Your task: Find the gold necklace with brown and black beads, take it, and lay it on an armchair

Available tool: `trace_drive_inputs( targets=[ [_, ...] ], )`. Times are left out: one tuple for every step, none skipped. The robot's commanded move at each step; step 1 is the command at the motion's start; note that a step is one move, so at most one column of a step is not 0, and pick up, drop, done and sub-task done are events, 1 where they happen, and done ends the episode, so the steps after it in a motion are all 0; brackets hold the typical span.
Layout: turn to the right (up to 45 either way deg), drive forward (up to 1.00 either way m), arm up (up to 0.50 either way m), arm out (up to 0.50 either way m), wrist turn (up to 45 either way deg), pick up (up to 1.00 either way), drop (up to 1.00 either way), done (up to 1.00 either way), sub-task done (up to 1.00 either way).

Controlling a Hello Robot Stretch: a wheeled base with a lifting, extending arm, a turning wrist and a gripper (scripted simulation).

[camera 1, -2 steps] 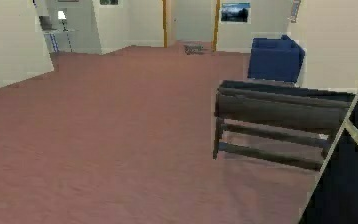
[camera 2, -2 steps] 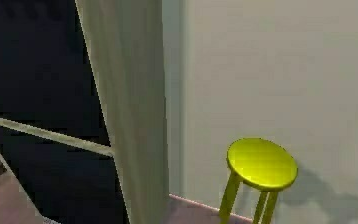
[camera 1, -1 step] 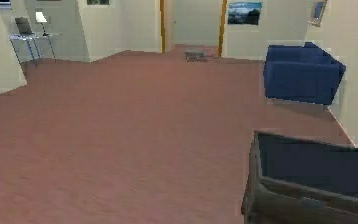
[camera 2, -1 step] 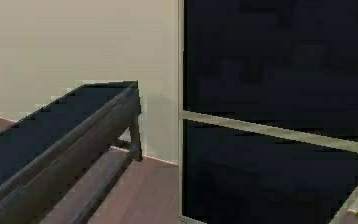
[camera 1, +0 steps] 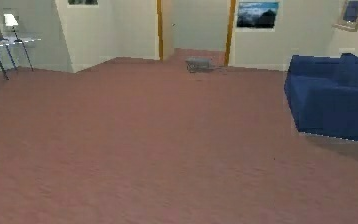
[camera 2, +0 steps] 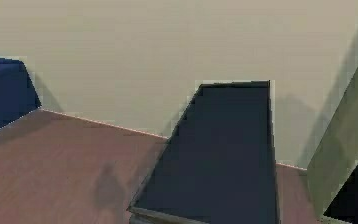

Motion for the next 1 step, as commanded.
trace_drive_inputs(
  targets=[
    [0.0, 1.0, 0.0, 0.0, 0.0, 0.0, 0.0, 0.0, 0.0]
  ],
)
